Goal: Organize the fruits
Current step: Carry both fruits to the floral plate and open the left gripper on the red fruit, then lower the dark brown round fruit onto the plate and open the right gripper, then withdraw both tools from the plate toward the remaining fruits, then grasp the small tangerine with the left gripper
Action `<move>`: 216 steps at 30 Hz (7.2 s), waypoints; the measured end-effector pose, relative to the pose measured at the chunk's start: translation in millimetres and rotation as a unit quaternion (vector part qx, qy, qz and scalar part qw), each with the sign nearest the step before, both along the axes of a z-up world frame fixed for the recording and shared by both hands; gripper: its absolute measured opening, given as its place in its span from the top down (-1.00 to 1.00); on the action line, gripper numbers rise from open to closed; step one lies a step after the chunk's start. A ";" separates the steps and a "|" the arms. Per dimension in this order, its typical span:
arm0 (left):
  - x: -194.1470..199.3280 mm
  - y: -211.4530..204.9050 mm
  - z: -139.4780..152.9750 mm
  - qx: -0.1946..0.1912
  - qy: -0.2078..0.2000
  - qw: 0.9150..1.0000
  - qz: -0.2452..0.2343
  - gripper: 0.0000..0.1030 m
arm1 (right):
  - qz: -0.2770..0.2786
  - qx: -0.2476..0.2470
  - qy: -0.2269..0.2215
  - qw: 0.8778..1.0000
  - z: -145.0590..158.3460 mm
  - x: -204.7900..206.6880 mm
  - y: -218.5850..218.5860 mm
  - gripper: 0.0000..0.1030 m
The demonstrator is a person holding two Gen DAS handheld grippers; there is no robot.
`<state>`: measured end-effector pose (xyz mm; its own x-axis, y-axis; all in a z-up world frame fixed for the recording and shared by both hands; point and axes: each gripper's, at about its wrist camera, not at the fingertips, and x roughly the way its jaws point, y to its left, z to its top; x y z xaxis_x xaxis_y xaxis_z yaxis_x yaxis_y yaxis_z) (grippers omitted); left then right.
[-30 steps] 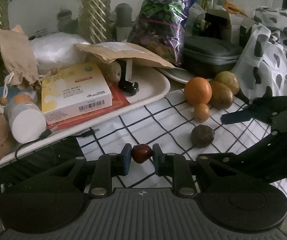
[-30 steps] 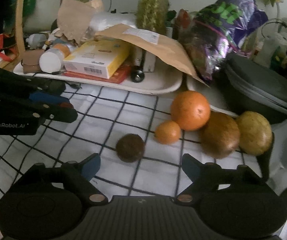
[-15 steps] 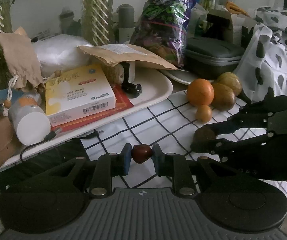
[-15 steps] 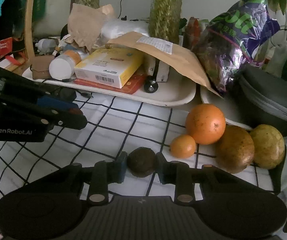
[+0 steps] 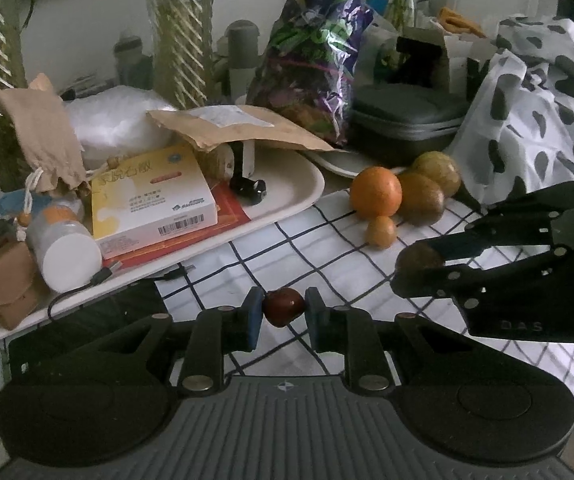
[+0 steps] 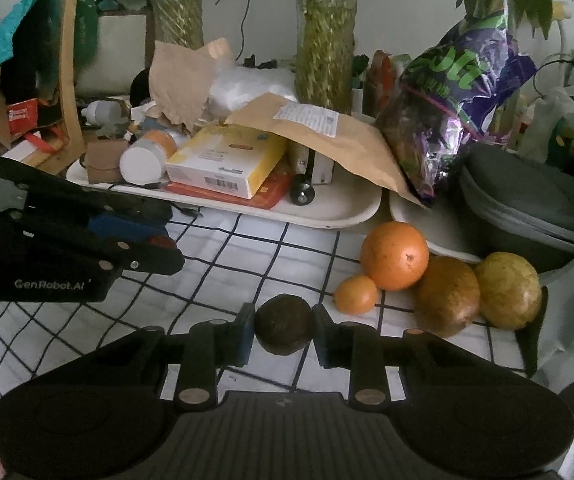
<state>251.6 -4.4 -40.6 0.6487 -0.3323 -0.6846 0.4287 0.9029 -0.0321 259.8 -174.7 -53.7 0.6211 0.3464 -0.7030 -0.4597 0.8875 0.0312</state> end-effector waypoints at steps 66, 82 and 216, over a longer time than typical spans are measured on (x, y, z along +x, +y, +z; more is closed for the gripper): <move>-146.9 -44.5 -1.0 0.006 0.067 0.995 -0.073 -0.18 | 0.006 -0.007 0.046 0.999 33.8 -165.4 -31.5 0.39; -157.7 -26.8 21.5 -0.003 0.021 0.999 -0.032 -0.52 | -0.010 0.008 0.053 0.999 35.2 -169.0 -40.0 0.39; 8.4 -89.2 -37.5 0.031 -0.064 0.995 -0.076 -0.08 | -0.170 -0.030 0.022 0.985 -1.2 2.2 -90.9 -1.00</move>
<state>260.1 -93.5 -78.0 0.6778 -0.3922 -0.6220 0.5570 0.8260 0.0862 262.0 -265.6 -54.9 0.6623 0.0808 -0.7449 -0.1347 0.9908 -0.0124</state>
